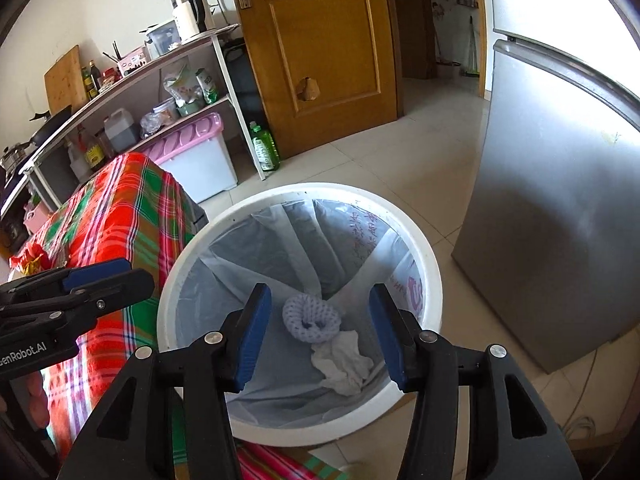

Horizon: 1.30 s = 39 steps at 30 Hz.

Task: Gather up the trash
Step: 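Open both tools to drop the foam net and tissue into the bin, then grasp the green snack bag with the left tool while the right tool grasps the red-yellow wrapper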

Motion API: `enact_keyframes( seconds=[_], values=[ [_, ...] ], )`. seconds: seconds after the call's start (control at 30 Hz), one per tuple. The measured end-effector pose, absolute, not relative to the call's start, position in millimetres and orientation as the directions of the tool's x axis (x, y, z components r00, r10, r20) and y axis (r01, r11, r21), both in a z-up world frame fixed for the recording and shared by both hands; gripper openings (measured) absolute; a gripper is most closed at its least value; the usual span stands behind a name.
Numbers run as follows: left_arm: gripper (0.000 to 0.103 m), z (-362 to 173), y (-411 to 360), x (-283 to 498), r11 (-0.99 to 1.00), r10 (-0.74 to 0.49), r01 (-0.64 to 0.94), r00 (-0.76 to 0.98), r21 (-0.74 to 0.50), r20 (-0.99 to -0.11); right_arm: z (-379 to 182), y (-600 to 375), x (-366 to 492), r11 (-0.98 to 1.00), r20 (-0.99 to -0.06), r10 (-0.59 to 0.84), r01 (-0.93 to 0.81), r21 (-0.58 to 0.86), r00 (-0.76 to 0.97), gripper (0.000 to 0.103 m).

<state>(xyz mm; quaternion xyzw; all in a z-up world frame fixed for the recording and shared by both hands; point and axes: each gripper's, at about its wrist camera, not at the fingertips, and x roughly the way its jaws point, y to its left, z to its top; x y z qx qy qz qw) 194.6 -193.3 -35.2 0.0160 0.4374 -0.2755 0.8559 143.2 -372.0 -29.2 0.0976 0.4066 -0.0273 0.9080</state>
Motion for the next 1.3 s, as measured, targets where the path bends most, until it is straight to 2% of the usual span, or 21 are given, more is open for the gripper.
enact_keyframes(
  seconds=[0.23,0.53,0.63,0.9,1.03,1.13,1.3],
  values=[
    [0.052,-13,-171,175,0.859,-0.457,0.47,0.52,-0.206,-0.721,-1,-356,124,0.984,-0.694,0.034,0.1,0.151,0.719,0.052],
    [0.056,18,-115,142,0.905,-0.389,0.397,0.636,-0.15,-0.667,32,-311,109,0.981,-0.627,0.136,-0.018,0.191,0.767,0.052],
    [0.056,24,-92,134,0.911,-0.393,0.37,0.644,-0.183,-0.656,38,-290,105,0.978,-0.611,0.177,-0.069,0.197,0.771,0.052],
    [0.056,30,-31,110,0.956,-0.288,0.248,0.709,-0.154,-0.644,38,-237,107,0.954,-0.606,0.295,-0.188,0.234,0.739,0.052],
    [0.06,31,6,96,0.975,-0.224,0.162,0.74,-0.155,-0.635,35,-208,108,0.936,-0.61,0.353,-0.257,0.242,0.71,0.052],
    [0.066,34,28,89,0.985,-0.168,0.104,0.765,-0.138,-0.622,29,-190,112,0.919,-0.621,0.394,-0.305,0.25,0.678,0.057],
    [0.067,28,67,83,0.989,-0.115,0.028,0.762,-0.146,-0.637,22,-163,116,0.887,-0.621,0.46,-0.365,0.284,0.635,0.06]
  ],
)
